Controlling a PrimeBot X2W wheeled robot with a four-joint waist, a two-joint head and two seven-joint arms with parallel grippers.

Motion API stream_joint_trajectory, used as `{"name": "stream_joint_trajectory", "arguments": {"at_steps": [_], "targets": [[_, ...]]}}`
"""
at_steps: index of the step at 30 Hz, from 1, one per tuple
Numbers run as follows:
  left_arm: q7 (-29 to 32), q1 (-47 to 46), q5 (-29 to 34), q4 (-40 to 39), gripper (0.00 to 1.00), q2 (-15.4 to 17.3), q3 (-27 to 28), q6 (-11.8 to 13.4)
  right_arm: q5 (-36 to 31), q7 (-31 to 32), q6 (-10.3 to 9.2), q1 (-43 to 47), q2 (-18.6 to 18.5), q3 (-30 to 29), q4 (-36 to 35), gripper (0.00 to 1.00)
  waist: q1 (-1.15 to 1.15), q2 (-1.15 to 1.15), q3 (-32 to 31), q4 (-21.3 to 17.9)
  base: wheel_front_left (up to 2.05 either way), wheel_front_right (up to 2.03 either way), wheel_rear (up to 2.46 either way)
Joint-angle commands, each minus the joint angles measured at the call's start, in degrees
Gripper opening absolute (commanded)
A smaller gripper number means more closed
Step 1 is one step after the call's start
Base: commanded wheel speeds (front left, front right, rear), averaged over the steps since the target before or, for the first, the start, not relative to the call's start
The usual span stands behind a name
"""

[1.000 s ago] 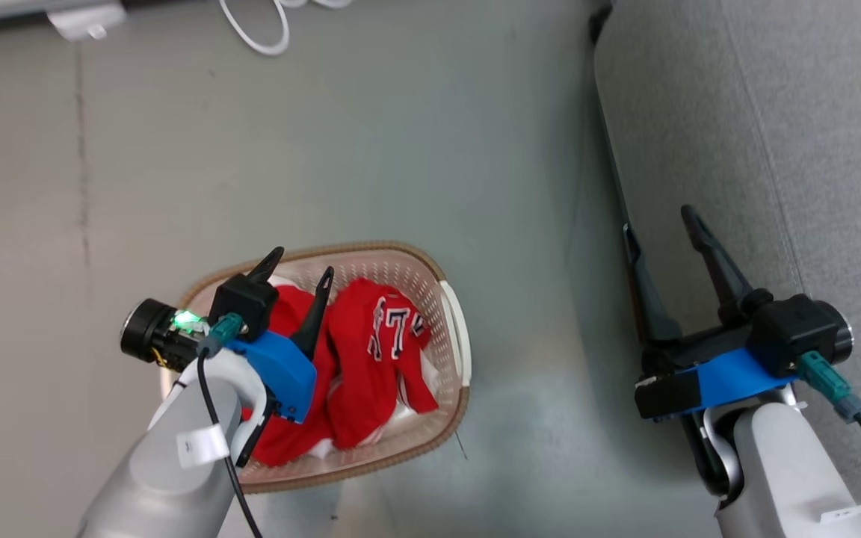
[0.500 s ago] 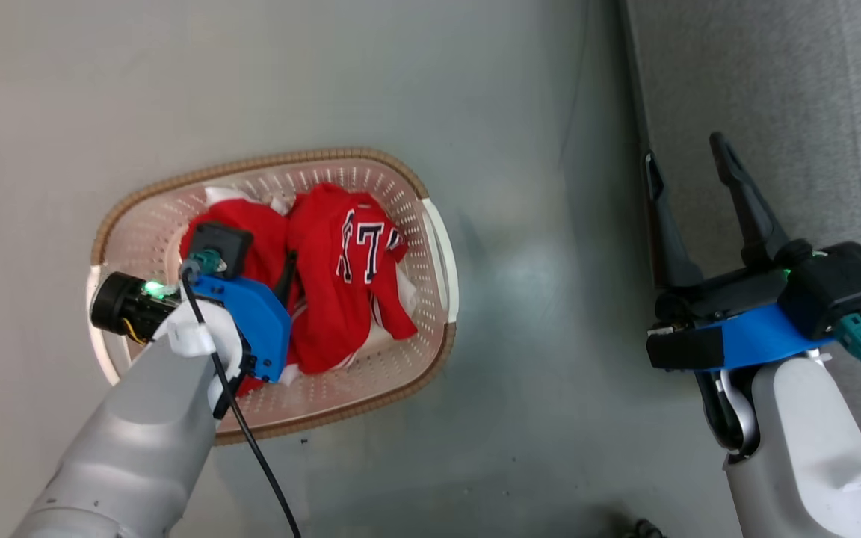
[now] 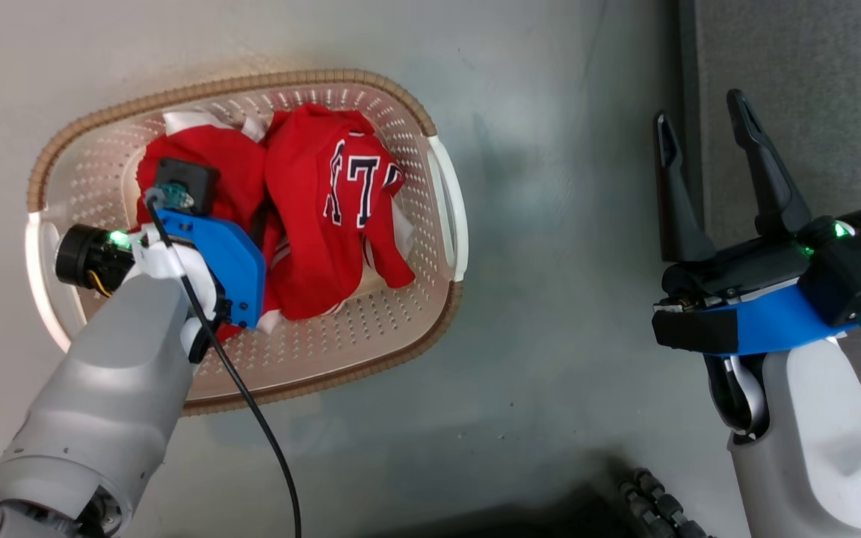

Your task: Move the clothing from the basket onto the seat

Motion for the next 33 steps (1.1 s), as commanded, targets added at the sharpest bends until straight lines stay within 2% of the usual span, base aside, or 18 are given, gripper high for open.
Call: {"name": "stream_joint_trajectory", "arguments": {"at_steps": [1,10,11,12,13,22,28,33], "targets": [[0.17,-0.68,-0.37,0.39,1.00,0.04,-0.05,-0.08,0.34,-0.18,0.00,-0.87,-0.10,0.05,-0.34,1.00,-0.01,-0.01,1.02,-0.01,0.00,0.00,0.00],[-0.53,-4.26,-0.95,2.06,1.00,0.36,-3.69,-0.08,0.61,-0.18,0.00,-0.99,-0.11,0.27,-1.71,1.00,-0.01,-0.01,4.34,-0.57,0.00,0.00,0.00],[-0.36,-4.16,-0.92,2.30,0.95,0.31,-4.30,-0.08,0.63,-0.18,0.00,-0.98,-0.10,0.32,-1.75,1.00,-0.01,-0.01,4.45,-0.65,0.00,0.00,0.00],[-0.50,-4.20,-1.03,2.46,0.02,0.28,-4.59,-0.08,0.65,-0.18,0.00,-0.97,-0.10,0.32,-1.77,1.00,-0.01,-0.01,4.53,-0.70,0.00,0.00,0.00],[-1.25,-4.46,-1.05,2.49,0.00,0.32,-4.83,-0.08,0.69,-0.18,0.00,-1.01,-0.10,0.33,-1.75,1.00,-0.01,-0.01,4.60,-0.76,0.00,0.00,0.00],[-5.70,-3.74,-2.36,1.74,0.00,-0.83,-7.39,-0.08,0.11,-0.18,0.00,-0.89,-0.10,-0.32,-1.40,1.00,-0.01,-0.01,2.77,0.41,0.00,0.00,0.00],[-10.32,-2.37,-3.38,-0.33,0.00,-1.28,-9.12,-0.08,-0.41,-0.18,0.00,-0.46,-0.10,-0.56,-0.50,1.00,-0.01,-0.01,-0.71,2.12,0.00,0.00,0.00],[-11.89,-0.95,-4.07,-2.32,0.00,-1.35,-8.99,-0.08,-1.09,-0.18,0.00,0.60,-0.11,-0.99,0.40,1.00,-0.01,-0.01,-4.69,3.88,0.00,0.00,0.00]]}}
